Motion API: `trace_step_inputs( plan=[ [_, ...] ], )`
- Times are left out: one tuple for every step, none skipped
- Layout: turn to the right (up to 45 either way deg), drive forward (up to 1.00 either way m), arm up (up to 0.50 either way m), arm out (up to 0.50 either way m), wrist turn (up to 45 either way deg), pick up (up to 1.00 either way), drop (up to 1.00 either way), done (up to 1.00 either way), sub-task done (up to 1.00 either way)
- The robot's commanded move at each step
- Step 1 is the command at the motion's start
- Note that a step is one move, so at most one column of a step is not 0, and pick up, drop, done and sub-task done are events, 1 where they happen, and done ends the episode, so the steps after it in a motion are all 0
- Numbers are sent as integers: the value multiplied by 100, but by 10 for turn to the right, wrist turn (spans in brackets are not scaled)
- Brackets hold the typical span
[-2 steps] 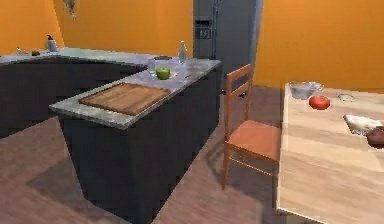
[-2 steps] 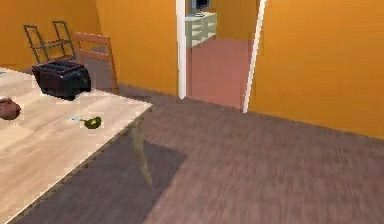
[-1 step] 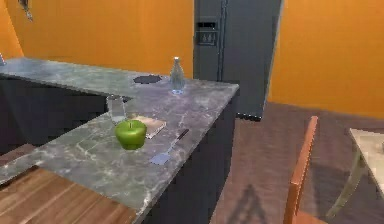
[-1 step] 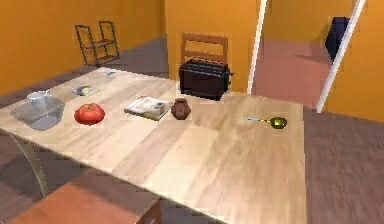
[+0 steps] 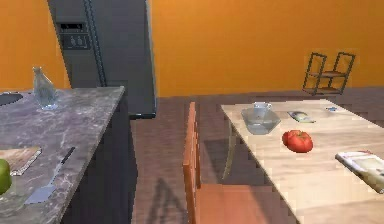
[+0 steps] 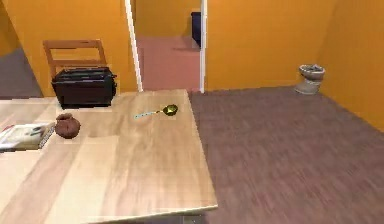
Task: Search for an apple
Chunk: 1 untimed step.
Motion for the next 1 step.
trace_step_inputs(
  plan=[
    [0,5,0,0,0,0,0,0,0]
  ],
)
